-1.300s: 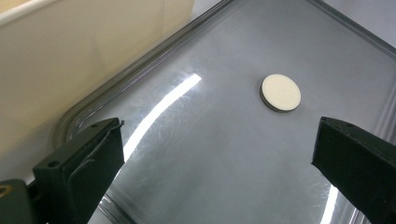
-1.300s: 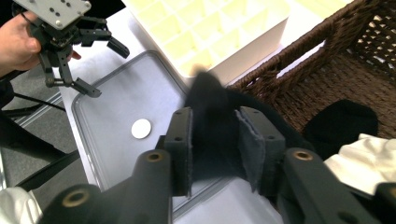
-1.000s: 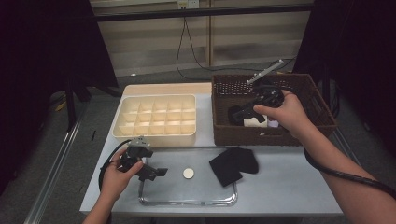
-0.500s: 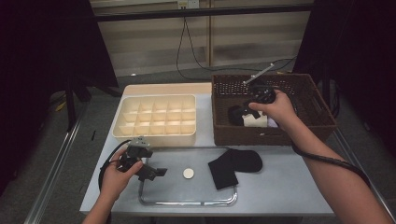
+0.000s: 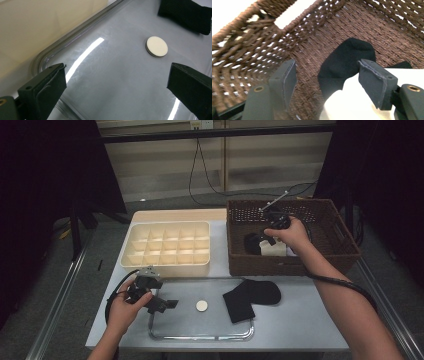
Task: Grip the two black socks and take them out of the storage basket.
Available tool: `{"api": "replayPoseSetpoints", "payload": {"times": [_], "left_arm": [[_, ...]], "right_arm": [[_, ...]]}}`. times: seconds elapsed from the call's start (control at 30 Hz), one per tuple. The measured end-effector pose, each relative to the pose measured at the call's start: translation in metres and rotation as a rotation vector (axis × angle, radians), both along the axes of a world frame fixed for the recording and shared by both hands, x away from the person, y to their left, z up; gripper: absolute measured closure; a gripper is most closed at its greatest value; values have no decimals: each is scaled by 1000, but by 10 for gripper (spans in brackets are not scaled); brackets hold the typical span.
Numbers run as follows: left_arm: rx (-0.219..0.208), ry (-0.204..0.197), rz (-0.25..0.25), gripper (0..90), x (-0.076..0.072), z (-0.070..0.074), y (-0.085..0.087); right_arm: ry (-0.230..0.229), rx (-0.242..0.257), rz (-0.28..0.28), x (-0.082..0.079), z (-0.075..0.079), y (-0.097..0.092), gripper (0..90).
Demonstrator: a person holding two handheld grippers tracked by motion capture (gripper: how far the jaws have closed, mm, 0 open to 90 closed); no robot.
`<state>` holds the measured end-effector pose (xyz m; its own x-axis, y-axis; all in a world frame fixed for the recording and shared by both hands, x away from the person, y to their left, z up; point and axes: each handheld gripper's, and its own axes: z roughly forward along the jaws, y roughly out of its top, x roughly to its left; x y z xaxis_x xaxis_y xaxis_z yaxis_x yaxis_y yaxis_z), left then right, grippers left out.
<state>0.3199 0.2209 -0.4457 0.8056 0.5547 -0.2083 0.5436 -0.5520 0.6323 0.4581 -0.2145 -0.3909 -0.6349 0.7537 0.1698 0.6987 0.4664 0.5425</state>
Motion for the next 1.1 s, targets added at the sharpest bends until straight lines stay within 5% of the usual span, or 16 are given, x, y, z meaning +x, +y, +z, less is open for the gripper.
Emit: {"api": "replayPoseSetpoints", "payload": {"times": [1.1], "left_arm": [[-8,10,23,19,3,-1,6]], "right_arm": [[39,-54,-32,38,-41,3,318]]}}
